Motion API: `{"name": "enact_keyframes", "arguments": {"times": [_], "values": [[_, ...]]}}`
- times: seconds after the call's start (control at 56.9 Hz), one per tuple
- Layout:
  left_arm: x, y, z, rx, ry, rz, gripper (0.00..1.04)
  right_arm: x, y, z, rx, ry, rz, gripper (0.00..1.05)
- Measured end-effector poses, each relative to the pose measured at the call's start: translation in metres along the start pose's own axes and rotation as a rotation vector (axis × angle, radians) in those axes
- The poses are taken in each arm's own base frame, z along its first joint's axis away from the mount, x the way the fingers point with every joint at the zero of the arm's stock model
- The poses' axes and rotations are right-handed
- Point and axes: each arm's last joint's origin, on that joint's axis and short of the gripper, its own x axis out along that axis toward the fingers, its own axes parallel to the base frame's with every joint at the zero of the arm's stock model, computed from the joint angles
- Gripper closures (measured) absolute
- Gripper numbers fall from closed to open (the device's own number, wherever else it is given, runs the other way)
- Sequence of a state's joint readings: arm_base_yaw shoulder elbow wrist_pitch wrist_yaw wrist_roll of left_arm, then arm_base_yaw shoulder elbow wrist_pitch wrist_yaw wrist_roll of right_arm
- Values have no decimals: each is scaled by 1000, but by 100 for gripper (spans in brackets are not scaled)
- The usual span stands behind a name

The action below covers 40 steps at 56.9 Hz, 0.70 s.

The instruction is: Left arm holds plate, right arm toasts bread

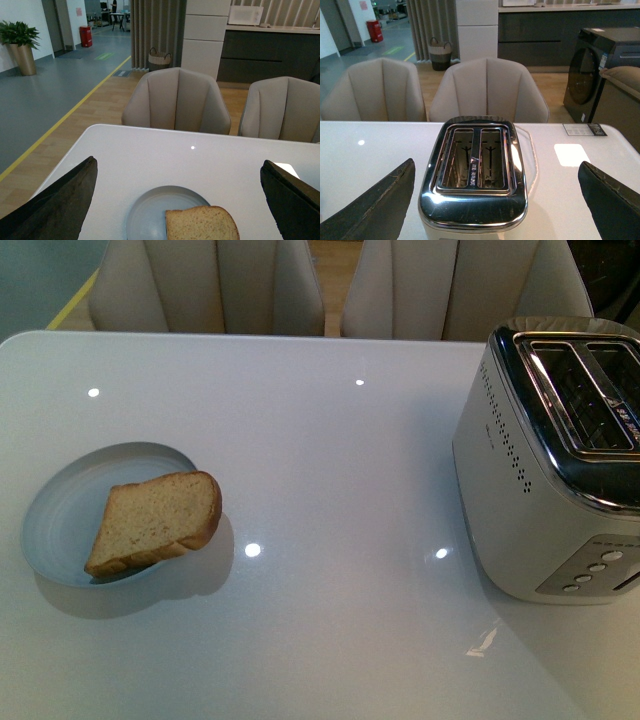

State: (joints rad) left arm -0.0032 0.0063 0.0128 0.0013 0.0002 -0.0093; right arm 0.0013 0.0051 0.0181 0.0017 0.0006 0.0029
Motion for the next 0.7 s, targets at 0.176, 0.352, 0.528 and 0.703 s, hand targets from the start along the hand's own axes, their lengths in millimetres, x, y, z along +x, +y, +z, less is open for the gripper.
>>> {"name": "enact_keyframes", "arguments": {"times": [0.176, 0.352, 0.528, 0.703], "values": [[0, 0, 0, 0, 0, 0, 7, 0, 0, 0, 0, 0, 0, 9], [0, 0, 0, 0, 0, 0, 7, 0, 0, 0, 0, 0, 0, 9], [0, 0, 0, 0, 0, 0, 7, 0, 0, 0, 0, 0, 0, 9], [0, 0, 0, -42, 83, 40, 7, 0, 0, 0, 0, 0, 0, 9]]}}
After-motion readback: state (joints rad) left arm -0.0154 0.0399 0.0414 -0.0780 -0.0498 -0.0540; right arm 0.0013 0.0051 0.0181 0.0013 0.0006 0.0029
